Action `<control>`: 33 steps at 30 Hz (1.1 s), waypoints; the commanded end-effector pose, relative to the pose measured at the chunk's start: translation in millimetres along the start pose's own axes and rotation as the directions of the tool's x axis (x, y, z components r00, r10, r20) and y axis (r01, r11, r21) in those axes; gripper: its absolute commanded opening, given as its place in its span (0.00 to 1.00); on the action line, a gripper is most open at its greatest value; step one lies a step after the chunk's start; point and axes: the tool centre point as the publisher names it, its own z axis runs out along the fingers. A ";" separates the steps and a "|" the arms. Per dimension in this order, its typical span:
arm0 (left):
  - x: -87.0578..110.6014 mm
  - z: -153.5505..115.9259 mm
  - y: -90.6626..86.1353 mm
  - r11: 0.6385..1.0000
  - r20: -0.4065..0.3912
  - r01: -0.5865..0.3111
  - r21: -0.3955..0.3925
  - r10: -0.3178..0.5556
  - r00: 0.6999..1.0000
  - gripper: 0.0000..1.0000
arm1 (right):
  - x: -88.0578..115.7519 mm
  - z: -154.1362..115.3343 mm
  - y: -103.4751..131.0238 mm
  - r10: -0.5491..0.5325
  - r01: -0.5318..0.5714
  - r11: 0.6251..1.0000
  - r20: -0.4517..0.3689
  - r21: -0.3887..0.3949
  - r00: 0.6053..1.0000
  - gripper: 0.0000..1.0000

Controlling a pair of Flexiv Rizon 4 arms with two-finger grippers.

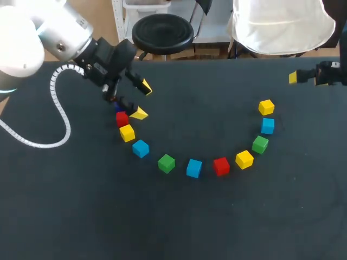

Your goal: Place the blue cubes, place green cubes on the blue cubes, place the yellow cubes on the green cubes, then place the red cubes on the yellow cubes, and place purple cube on the red cubes.

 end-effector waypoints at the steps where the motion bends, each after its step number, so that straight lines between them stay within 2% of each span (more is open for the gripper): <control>1: -2.9 -0.7 7.7 1.000 -0.008 -0.001 0.018 0.001 1.000 1.00 | 0.3 -0.2 0.7 0.001 -0.001 1.000 0.001 0.005 1.000 1.00; 12: -2.9 -0.7 7.7 1.000 -0.008 -0.001 0.018 0.001 1.000 1.00 | 0.3 -0.2 0.7 0.001 -0.001 1.000 0.001 0.005 1.000 1.00; 14: -2.9 -0.7 7.7 1.000 -0.008 -0.001 0.018 0.001 1.000 1.00 | -6.8 5.6 18.4 -0.102 0.102 0.995 -0.037 0.002 0.994 1.00; 20: -2.9 -0.7 7.7 1.000 -0.008 -0.001 0.018 0.001 1.000 1.00 | -5.6 23.3 62.6 -0.200 0.201 0.964 0.019 -0.174 0.980 1.00; 23: -2.9 -0.7 7.7 1.000 -0.008 -0.001 0.018 0.001 1.000 1.00 | -0.9 33.9 92.1 -0.300 0.292 0.913 0.018 -0.285 0.954 1.00; 25: -2.9 -0.7 7.7 1.000 -0.008 -0.001 0.018 0.001 1.000 1.00 | 3.5 38.2 111.7 -0.402 0.376 0.847 0.009 -0.375 0.915 1.00; 26: -2.9 -0.7 7.7 1.000 -0.008 -0.001 0.018 0.001 1.000 1.00 | 6.0 39.4 120.2 -0.451 0.408 0.805 0.003 -0.431 0.893 1.00; 27: -2.9 -0.7 7.7 1.000 -0.008 -0.001 0.018 0.001 1.000 1.00 | 10.3 40.3 131.4 -0.536 0.456 0.739 -0.023 -0.495 0.844 1.00; 28: -2.9 -0.7 7.7 1.000 -0.008 -0.001 0.018 0.001 1.000 1.00 | 14.0 40.9 139.1 -0.590 0.481 0.689 -0.034 -0.542 0.807 1.00; 30: -2.9 -0.7 7.7 1.000 -0.008 -0.001 0.018 0.001 1.000 1.00 | 17.2 40.5 147.5 -0.643 0.512 0.647 -0.043 -0.565 0.765 1.00; 33: -2.9 -0.7 7.7 1.000 -0.008 -0.001 0.018 0.001 1.000 1.00 | 16.9 40.0 149.4 -0.637 0.502 0.650 -0.050 -0.570 0.769 1.00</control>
